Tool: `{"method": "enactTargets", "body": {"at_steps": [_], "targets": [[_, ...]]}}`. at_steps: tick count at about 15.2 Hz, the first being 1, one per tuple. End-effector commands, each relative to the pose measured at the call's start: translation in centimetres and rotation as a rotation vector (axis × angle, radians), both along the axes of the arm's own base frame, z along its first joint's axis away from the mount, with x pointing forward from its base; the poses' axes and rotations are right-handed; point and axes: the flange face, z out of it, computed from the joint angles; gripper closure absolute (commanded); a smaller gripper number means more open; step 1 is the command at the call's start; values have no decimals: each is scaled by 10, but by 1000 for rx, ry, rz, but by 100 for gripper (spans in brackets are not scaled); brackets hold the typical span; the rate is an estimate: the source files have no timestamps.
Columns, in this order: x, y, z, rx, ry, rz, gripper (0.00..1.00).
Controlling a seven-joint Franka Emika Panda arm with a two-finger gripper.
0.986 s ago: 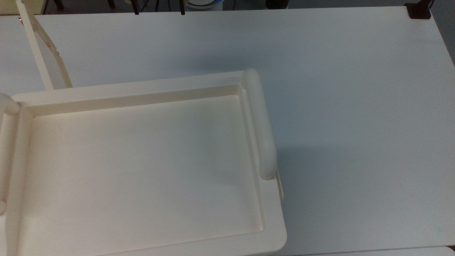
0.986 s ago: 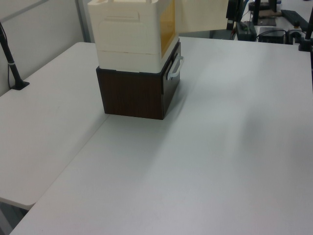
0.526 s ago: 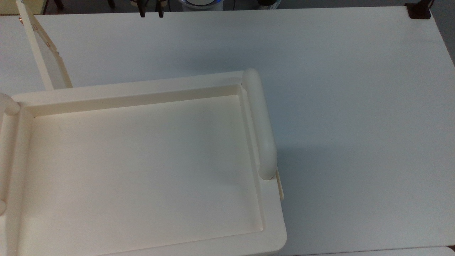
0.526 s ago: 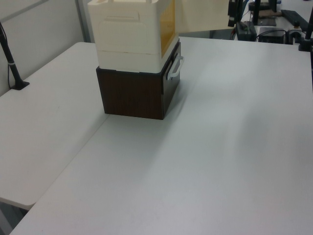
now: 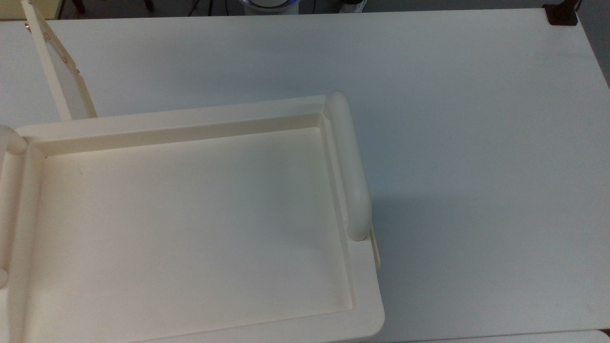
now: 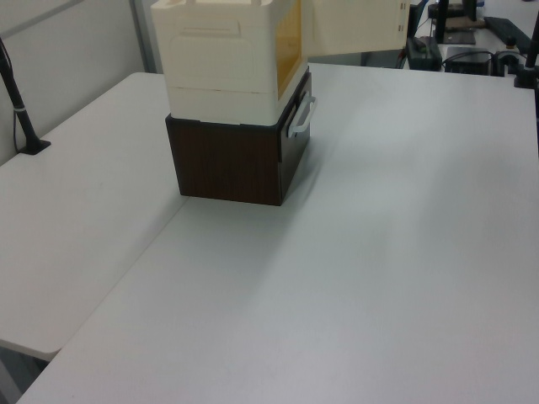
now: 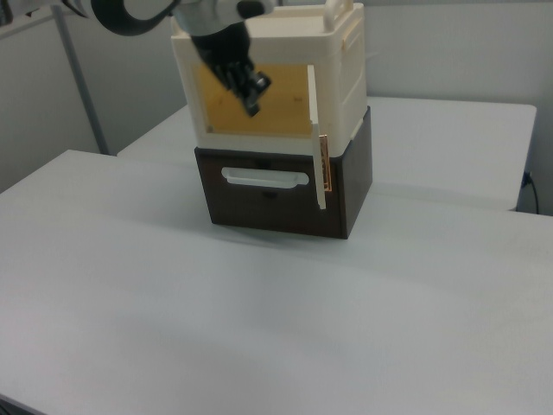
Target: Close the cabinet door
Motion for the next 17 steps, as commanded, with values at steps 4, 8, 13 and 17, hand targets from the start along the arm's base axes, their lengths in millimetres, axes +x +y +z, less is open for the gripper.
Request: {"method": "enactTargets", "body": {"at_steps": [4, 8, 13, 17], "targets": [[-18, -72, 24, 38, -212, -188, 100], [-13, -97, 12, 1, -268, -244, 100], [18, -127, -36, -77, -289, -307, 100], [25, -140, -59, -120, -268, -293, 100]]}}
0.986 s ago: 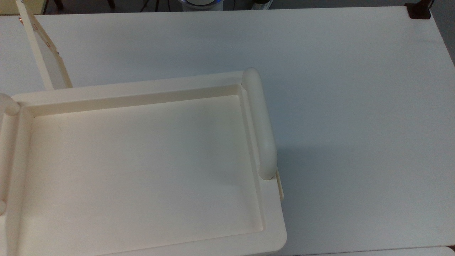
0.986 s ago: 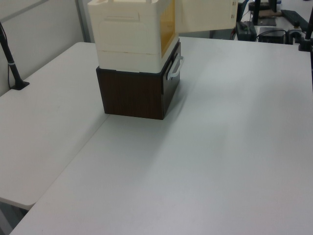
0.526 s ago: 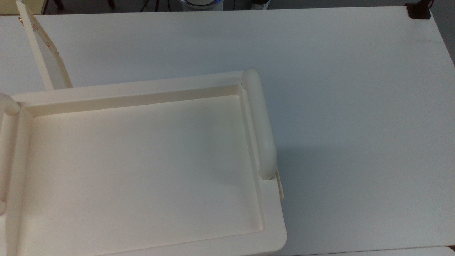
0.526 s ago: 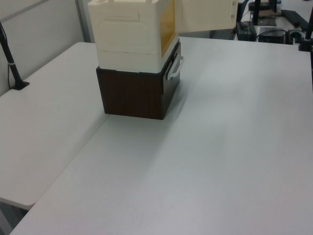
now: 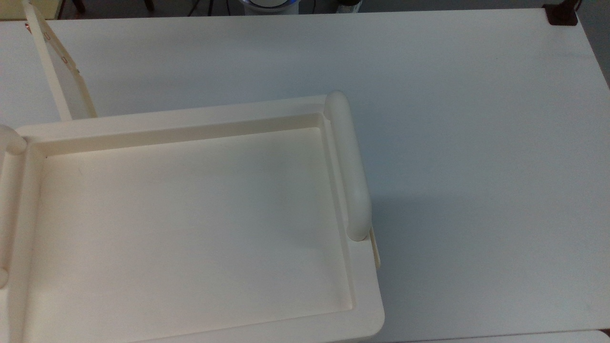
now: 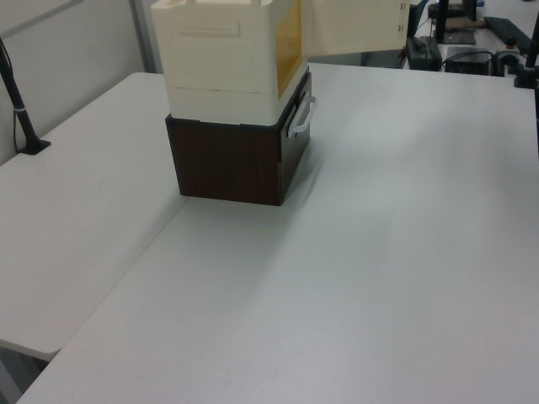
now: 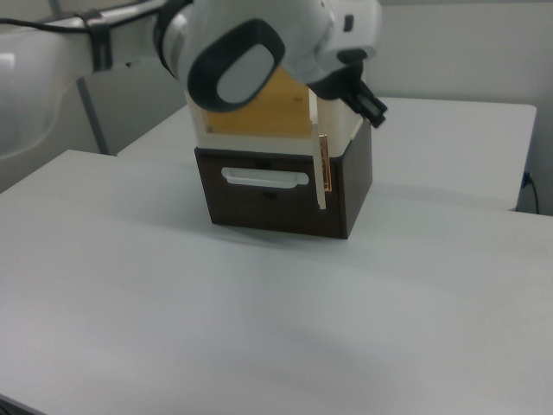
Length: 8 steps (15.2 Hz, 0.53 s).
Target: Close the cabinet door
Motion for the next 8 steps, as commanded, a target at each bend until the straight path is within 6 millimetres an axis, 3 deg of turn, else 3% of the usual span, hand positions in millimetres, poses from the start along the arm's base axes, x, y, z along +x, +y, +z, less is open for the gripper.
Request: {"method": "enactTargets", "body": {"at_steps": [1, 4, 8], "targets": [[4, -6, -18, -12, 19, 19, 100], [15, 3, -44, -2, 68, 40, 100], [30, 31, -51, 7, 82, 87, 100]]}}
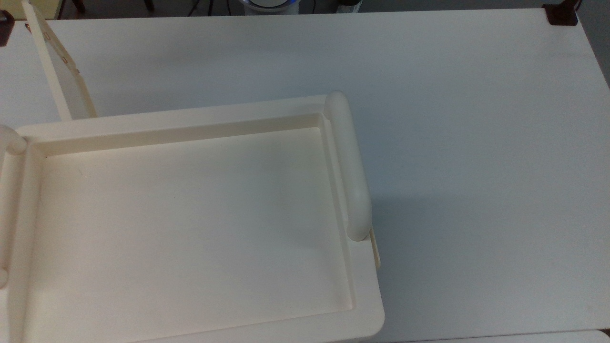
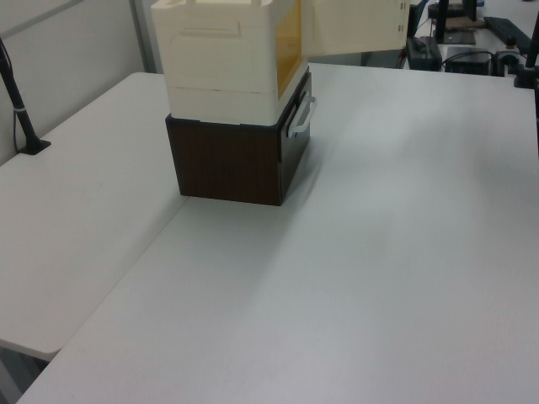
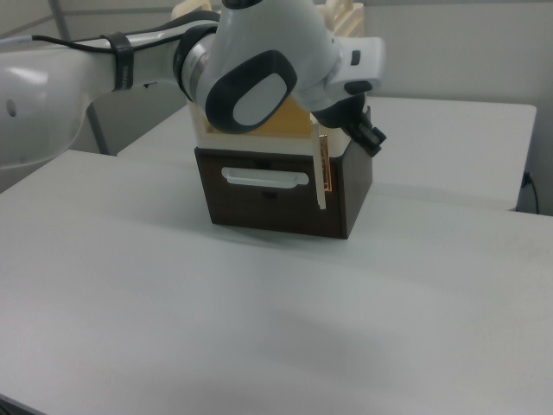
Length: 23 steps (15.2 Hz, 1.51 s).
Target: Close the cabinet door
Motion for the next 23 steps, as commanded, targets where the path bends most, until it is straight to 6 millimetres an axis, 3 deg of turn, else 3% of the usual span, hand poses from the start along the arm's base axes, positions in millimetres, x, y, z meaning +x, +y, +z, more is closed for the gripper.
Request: {"method": "enactTargets", "body": {"at_steps": [1, 9, 15, 17, 23], "targets": [[10, 26, -3, 6, 3, 53, 100], [46, 127, -5, 86, 24, 184, 100], [60, 174, 6, 102, -26, 249, 100], [70, 197, 15, 88, -124, 266, 100], [100, 237, 1, 109, -281, 208, 100]]}}
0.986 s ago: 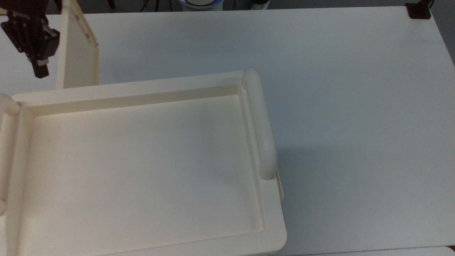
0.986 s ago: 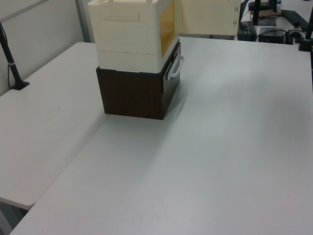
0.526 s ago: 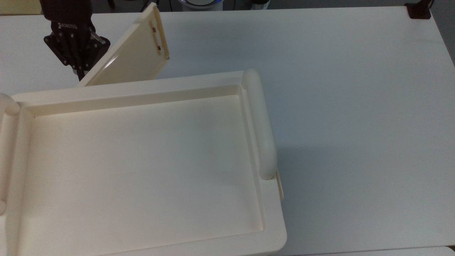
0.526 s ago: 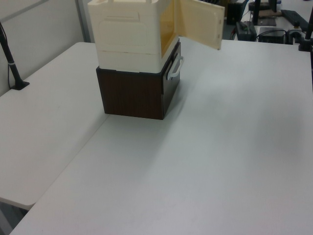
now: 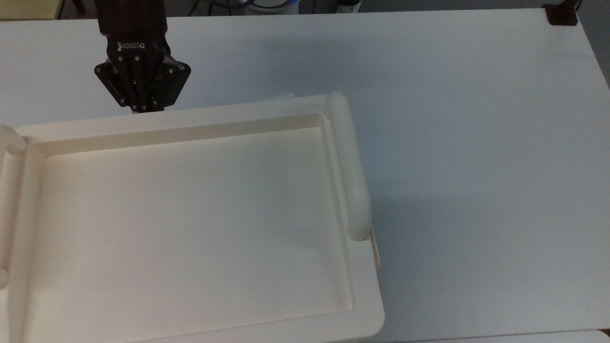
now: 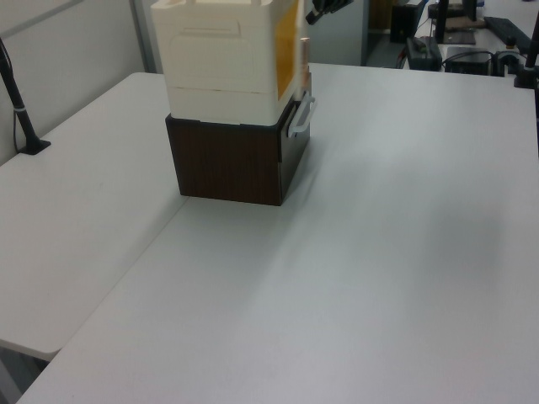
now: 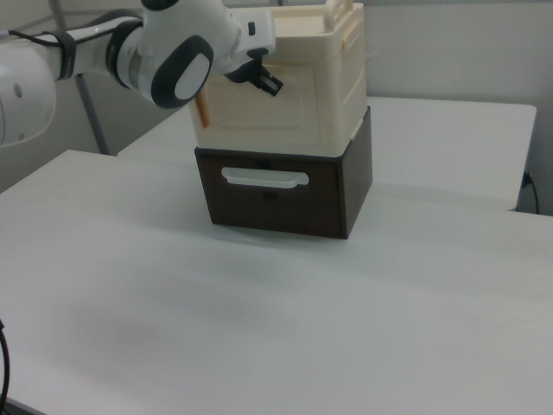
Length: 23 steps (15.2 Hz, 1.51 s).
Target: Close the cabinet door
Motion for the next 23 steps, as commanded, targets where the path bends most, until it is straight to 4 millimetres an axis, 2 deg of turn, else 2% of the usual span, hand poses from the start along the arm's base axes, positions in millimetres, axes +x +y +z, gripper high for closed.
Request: {"method": "enactTargets", "body": {"at_steps": [1, 5, 7, 9, 12, 13, 14, 15, 17, 18, 22, 23], "targets": [[15, 22, -11, 45, -76, -31, 100], [10, 23, -7, 25, -61, -10, 100], [1, 23, -10, 7, 44, 50, 100], [-20, 13, 1, -7, 171, 126, 100], [-51, 15, 8, -26, 361, 228, 100], [-62, 18, 11, -43, 424, 247, 93], [-71, 19, 11, -65, 483, 259, 71], [-80, 22, 13, -82, 535, 273, 31], [-100, 25, 20, -78, 639, 301, 3], [-108, 29, 24, -78, 666, 314, 0], [-132, 49, 37, -166, 747, 329, 0], [-139, 47, 44, -167, 738, 327, 0]]}}
